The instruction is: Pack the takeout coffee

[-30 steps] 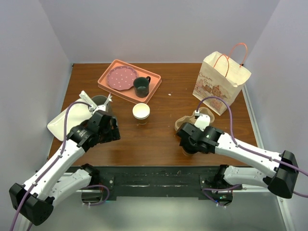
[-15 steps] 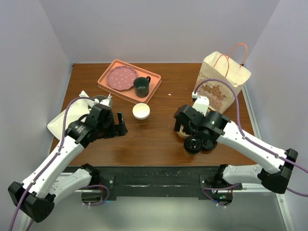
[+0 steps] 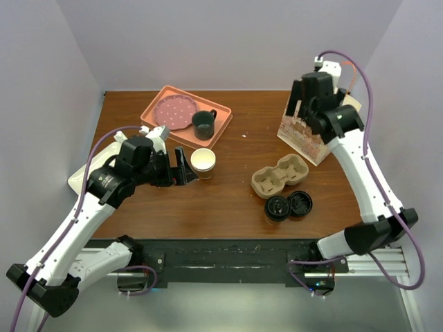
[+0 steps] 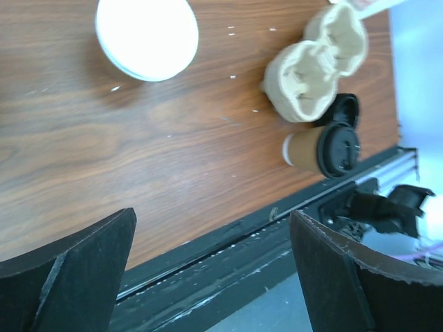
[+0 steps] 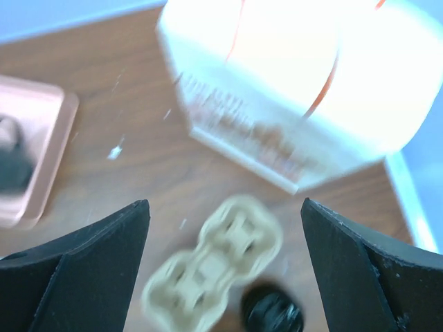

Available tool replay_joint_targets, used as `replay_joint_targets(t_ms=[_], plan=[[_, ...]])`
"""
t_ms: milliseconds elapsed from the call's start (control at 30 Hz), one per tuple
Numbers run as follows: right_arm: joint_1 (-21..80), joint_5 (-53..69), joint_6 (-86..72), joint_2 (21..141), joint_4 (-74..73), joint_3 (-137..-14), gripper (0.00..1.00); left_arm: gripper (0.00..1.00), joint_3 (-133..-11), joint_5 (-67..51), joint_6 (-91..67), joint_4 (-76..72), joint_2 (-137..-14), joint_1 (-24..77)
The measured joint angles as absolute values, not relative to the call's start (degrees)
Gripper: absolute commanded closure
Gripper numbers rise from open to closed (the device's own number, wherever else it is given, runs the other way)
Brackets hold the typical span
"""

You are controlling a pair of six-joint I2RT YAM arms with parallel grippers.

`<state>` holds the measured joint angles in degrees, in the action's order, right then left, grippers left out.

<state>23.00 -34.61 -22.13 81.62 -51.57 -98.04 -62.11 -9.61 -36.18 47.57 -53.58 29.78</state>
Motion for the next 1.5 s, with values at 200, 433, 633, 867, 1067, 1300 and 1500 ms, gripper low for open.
replay_joint_targets(t_ms=[200, 433, 633, 867, 1067, 1300, 1500], plan=[[8.6, -27.4, -14.6, 87.3, -45.9, -102.1, 0.1, 0.05, -65.4, -10.6, -36.1, 50.3, -54.7, 29.8], [5.4, -18.5, -8.8, 93.9, -42.3, -108.2, 0.22, 0.05, -71.7, -9.6, -34.3, 52.9, -57.0, 29.8], [3.0, -9.7, -2.7, 97.7, -41.2, -110.0, 0.64, 0.06, -71.6, -9.8, -33.8, 53.3, -57.1, 29.8], [2.7, -4.7, 4.9, 98.7, -39.7, -112.3, 0.89, 0.06, -70.1, -10.6, -33.8, 52.9, -57.0, 29.8], [2.7, -0.7, 10.7, 98.9, -37.3, -113.7, 1.0, 0.07, -69.8, -9.7, -33.8, 52.9, -56.5, 29.8], [2.7, 6.9, 14.2, 99.1, -34.2, -113.7, 1.0, 0.09, -72.2, -5.6, -33.4, 54.8, -59.9, 29.8], [3.1, 14.3, 14.8, 100.6, -32.0, -114.5, 1.0, 0.15, -76.0, -1.4, -33.4, 56.1, -63.7, 29.8]])
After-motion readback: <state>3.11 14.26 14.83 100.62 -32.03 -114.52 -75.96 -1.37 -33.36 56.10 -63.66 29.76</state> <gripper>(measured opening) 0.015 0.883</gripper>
